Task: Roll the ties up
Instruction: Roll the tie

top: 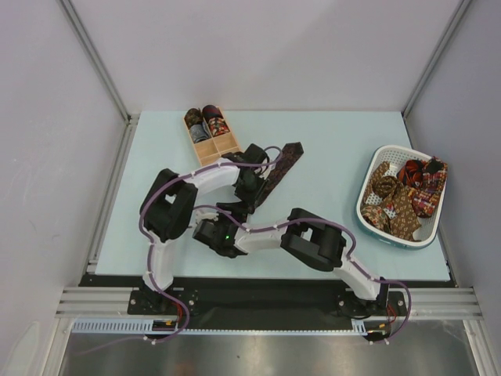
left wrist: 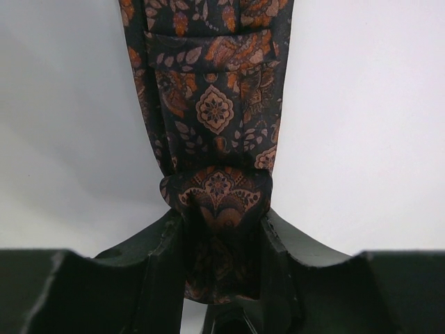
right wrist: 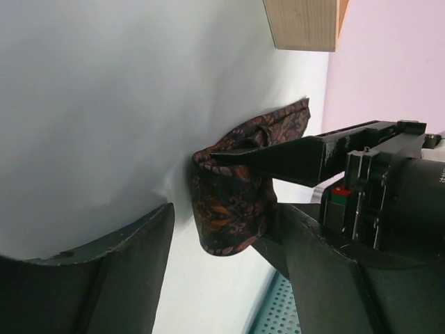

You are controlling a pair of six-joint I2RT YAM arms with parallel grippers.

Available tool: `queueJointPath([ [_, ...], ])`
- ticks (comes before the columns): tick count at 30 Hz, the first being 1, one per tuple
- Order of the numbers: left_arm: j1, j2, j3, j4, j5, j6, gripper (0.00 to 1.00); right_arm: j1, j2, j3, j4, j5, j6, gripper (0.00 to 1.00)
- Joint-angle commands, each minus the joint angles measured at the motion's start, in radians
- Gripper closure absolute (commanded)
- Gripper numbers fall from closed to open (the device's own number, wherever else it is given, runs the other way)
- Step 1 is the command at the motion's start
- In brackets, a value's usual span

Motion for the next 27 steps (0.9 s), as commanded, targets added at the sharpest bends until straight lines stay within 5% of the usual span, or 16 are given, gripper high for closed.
queueJointPath([
  [1, -0.011, 0.039, 0.030, -0.129, 0.000, -0.025, 0.58, -0.017, 0.062, 0.015, -0.016, -0.025, -0.005, 0.31],
  [17, -0.028, 0.103, 0.173, -0.287, -0.063, -0.013, 0.58, -0.072, 0.171, 0.032, -0.138, -0.110, 0.139, 0.47],
  [22, -0.031, 0.110, 0.191, -0.309, -0.074, -0.011, 0.55, -0.092, 0.165, 0.032, -0.152, -0.145, 0.185, 0.66],
  [27, -0.034, 0.096, 0.211, -0.315, -0.066, -0.005, 0.47, -0.094, 0.136, 0.021, -0.135, -0.176, 0.194, 0.74],
])
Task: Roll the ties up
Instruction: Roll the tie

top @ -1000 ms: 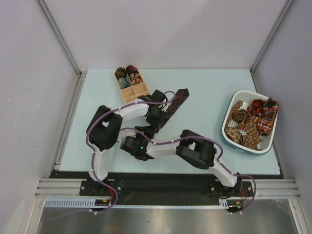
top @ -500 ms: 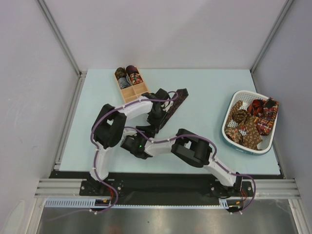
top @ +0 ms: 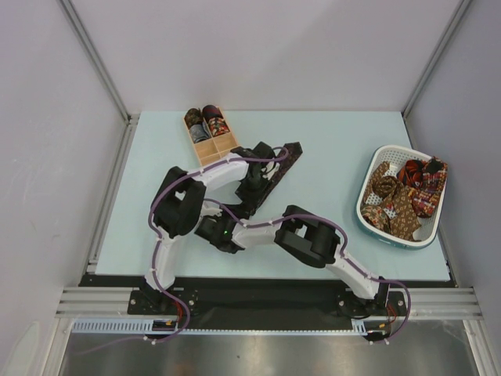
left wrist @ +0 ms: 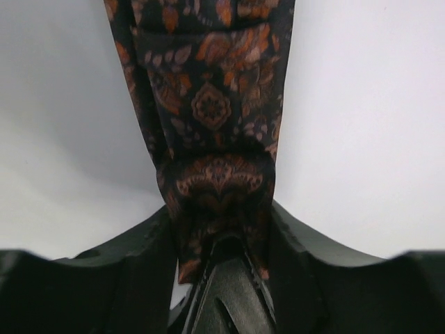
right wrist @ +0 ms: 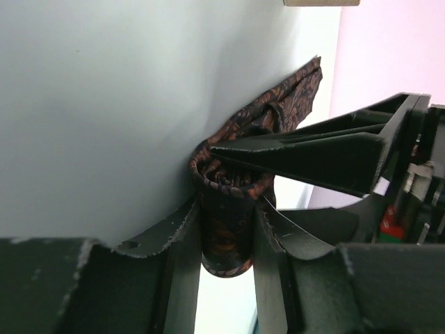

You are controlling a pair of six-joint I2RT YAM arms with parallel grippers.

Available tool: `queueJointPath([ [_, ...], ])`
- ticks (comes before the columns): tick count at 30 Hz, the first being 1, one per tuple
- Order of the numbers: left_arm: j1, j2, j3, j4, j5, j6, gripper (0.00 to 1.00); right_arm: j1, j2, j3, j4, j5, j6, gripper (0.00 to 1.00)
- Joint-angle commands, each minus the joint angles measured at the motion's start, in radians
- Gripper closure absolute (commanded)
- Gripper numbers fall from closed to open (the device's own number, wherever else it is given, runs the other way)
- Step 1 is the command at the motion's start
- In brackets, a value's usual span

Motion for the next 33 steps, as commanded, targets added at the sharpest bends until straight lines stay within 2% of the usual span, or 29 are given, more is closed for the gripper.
queueJointPath([
  [1, -0.006, -0.012, 0.043, -0.111, -0.007, 0.004, 0.45, -0.050, 0.047, -0.055, -0.061, -0.225, 0.099, 0.74],
  [10, 0.003, -0.117, 0.121, -0.072, 0.027, -0.005, 0.26, -0.040, -0.020, -0.106, 0.013, -0.286, 0.082, 0.73],
  [13, 0.026, -0.206, 0.089, 0.004, 0.024, -0.039, 0.18, -0.039, -0.060, -0.132, 0.034, -0.305, 0.077, 0.73],
  [17, 0.084, -0.352, -0.030, 0.141, 0.007, -0.091, 0.00, -0.038, -0.109, -0.158, 0.056, -0.346, 0.076, 0.73],
  [19, 0.130, -0.456, -0.089, 0.234, -0.005, -0.137, 0.00, -0.038, -0.135, -0.170, 0.051, -0.360, 0.077, 0.73],
  [22, 0.230, -0.604, -0.276, 0.372, 0.019, -0.241, 0.00, -0.039, -0.169, -0.184, 0.048, -0.403, 0.077, 0.73],
  [27, 0.439, -0.782, -0.509, 0.610, 0.198, -0.395, 0.00, -0.053, -0.217, -0.189, 0.019, -0.518, 0.100, 0.73],
  [28, 0.487, -0.827, -0.541, 0.632, 0.218, -0.428, 0.00, -0.056, -0.233, -0.192, 0.013, -0.532, 0.105, 0.73],
  [33, 0.554, -0.895, -0.660, 0.685, 0.205, -0.473, 0.00, -0.096, -0.301, -0.199, -0.009, -0.699, 0.141, 0.73],
])
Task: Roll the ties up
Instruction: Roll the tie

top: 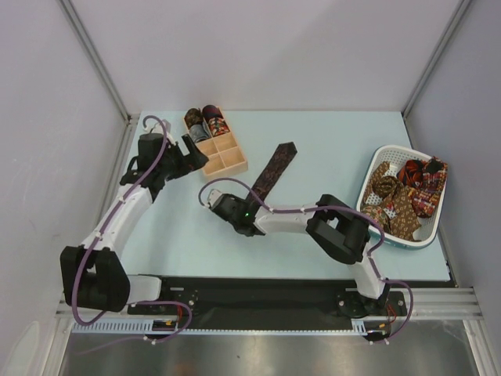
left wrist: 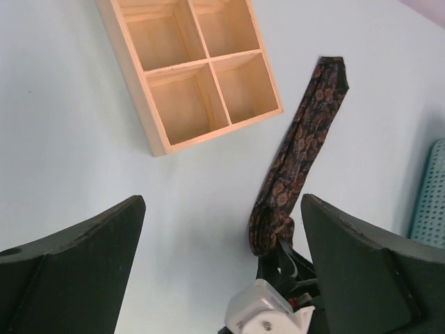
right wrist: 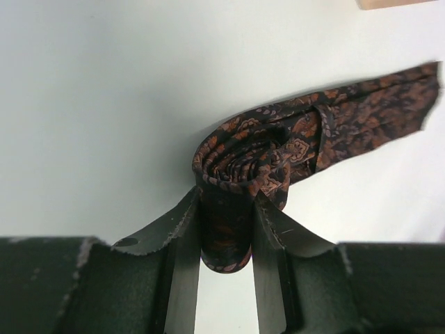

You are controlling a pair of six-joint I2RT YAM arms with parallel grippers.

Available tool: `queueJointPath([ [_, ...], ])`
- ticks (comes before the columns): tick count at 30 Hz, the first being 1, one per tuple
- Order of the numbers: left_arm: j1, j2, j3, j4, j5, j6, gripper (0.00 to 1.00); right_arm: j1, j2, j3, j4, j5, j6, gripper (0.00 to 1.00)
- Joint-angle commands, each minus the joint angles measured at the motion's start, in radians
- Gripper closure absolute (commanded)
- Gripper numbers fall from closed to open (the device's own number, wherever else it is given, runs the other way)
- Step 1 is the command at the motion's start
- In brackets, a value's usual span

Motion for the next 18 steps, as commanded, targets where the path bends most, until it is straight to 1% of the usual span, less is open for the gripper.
queueJointPath([
  [1, 0.018, -0.056, -0.051, 0.120, 0.060, -0.096, 0.00, -0.028, -0.067, -0.029, -0.057, -0.282, 0.092, 0.73],
  [2, 0.037, -0.073, -0.080, 0.140, 0.068, -0.105, 0.00, -0.041, -0.093, -0.036, -0.057, -0.335, 0.099, 0.74],
  [4, 0.069, -0.094, -0.140, 0.165, 0.063, -0.151, 0.00, -0.076, -0.120, -0.047, -0.053, -0.389, 0.116, 0.73],
  [5, 0.081, -0.109, -0.166, 0.203, 0.068, -0.171, 0.00, -0.088, -0.143, -0.050, -0.053, -0.449, 0.121, 0.74],
  [7, 0.109, -0.142, -0.220, 0.257, 0.101, -0.220, 0.00, -0.114, -0.154, -0.047, -0.065, -0.510, 0.138, 0.73],
  [8, 0.121, -0.146, -0.261, 0.278, 0.115, -0.232, 0.00, -0.139, -0.157, -0.041, -0.071, -0.574, 0.142, 0.73],
  [9, 0.121, -0.149, -0.277, 0.295, 0.129, -0.243, 0.00, -0.153, -0.159, -0.035, -0.077, -0.606, 0.147, 0.73],
  [10, 0.153, -0.154, -0.286, 0.294, 0.129, -0.243, 0.00, -0.165, -0.157, -0.021, -0.089, -0.624, 0.151, 0.73],
  [11, 0.153, -0.152, -0.301, 0.294, 0.128, -0.242, 0.00, -0.192, -0.156, -0.012, -0.102, -0.705, 0.156, 0.73],
  [13, 0.156, -0.160, -0.320, 0.321, 0.132, -0.232, 0.00, -0.217, -0.139, 0.022, -0.126, -0.770, 0.158, 0.73],
  [14, 0.155, -0.162, -0.346, 0.347, 0.143, -0.231, 0.00, -0.231, -0.133, 0.034, -0.155, -0.844, 0.158, 0.73],
  [16, 0.150, -0.165, -0.364, 0.364, 0.154, -0.228, 0.00, -0.272, -0.099, 0.092, -0.216, -0.918, 0.153, 0.74],
  [18, 0.140, -0.154, -0.389, 0.392, 0.169, -0.213, 0.00, -0.313, -0.058, 0.152, -0.278, -1.077, 0.147, 0.74],
])
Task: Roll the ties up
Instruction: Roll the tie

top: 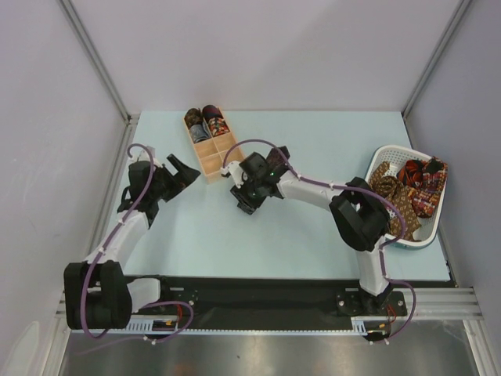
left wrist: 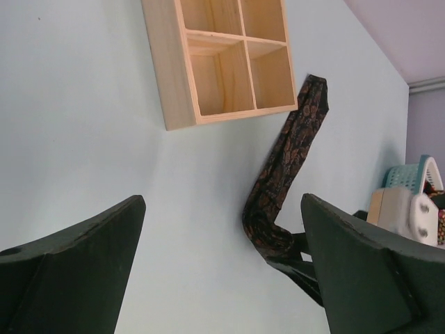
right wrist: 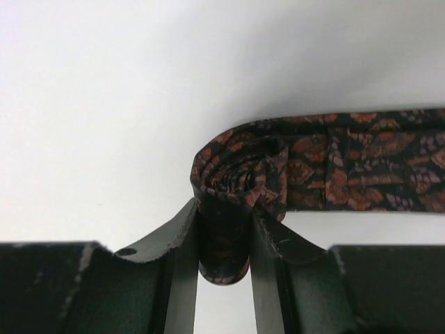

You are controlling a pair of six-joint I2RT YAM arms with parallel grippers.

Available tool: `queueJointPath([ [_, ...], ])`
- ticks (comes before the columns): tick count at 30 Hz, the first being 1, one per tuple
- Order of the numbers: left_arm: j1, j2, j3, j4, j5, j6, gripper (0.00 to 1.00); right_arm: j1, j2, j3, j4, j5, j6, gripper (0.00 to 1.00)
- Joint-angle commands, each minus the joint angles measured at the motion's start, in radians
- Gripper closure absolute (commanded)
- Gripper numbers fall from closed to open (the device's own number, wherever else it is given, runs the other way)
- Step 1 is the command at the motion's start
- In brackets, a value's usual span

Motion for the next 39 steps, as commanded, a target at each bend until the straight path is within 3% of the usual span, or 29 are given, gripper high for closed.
queueJointPath([
  [1, -0.015, -0.019, -0.025, 0.104, 0.047, 0.005, 0.00, -0.055, 0.071, 0.095, -0.148, -0.300, 0.021, 0.74],
  [4, -0.084, 0.001, -0.014, 0.086, 0.015, 0.059, 0.00, -0.101, 0.131, 0.170, -0.213, -0.462, 0.014, 0.74],
  [13, -0.285, 0.053, -0.005, 0.037, -0.126, 0.232, 0.00, -0.167, 0.318, 0.421, -0.427, -0.653, -0.024, 0.76],
  [20, -0.388, 0.105, 0.001, 0.055, -0.163, 0.347, 0.00, -0.222, 0.396, 0.545, -0.510, -0.716, -0.045, 0.75],
  [28, -0.531, 0.251, 0.113, 0.044, -0.183, 0.505, 0.00, -0.250, 0.476, 0.631, -0.557, -0.733, -0.070, 0.75],
  [39, -0.609, 0.407, 0.224, -0.008, -0.198, 0.628, 0.00, -0.303, 0.576, 0.786, -0.632, -0.758, -0.108, 0.74],
])
